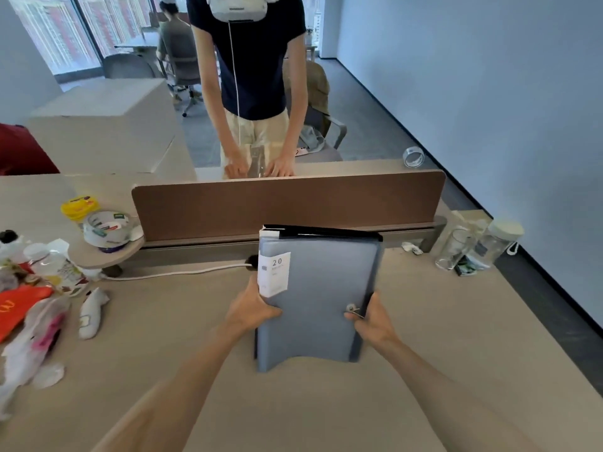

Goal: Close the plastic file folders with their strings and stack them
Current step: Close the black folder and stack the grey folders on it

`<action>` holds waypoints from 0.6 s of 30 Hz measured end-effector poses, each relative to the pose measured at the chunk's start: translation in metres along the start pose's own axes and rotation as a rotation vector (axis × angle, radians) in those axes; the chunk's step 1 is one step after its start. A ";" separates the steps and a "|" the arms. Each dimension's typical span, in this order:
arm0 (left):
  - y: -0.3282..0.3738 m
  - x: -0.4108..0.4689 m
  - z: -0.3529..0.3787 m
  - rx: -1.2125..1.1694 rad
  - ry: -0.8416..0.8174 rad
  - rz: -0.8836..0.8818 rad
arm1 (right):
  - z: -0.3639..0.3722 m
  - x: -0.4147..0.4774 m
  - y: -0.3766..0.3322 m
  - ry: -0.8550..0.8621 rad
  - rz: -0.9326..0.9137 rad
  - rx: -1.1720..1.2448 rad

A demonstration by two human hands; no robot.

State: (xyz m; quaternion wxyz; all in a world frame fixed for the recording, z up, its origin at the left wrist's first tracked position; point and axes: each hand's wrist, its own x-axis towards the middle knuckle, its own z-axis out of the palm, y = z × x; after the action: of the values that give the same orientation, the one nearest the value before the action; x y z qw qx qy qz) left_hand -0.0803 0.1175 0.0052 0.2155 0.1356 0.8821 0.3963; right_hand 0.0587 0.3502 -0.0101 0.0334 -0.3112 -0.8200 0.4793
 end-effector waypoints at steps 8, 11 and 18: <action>0.094 0.021 0.172 -0.247 -0.155 -0.215 | -0.122 0.054 0.123 0.129 0.211 0.026; 0.109 0.034 0.231 -0.261 -0.145 -0.267 | -0.155 0.068 0.147 0.076 0.251 -0.050; 0.131 0.059 0.300 -0.174 -0.148 -0.305 | -0.185 0.135 0.216 -0.072 0.374 -0.145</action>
State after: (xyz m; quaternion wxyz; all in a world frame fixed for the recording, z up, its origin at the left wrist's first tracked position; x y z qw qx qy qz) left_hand 0.0231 0.4191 -0.0894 0.3481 0.0098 0.8366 0.4229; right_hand 0.1192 0.6397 -0.1178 -0.1082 -0.4422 -0.7809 0.4277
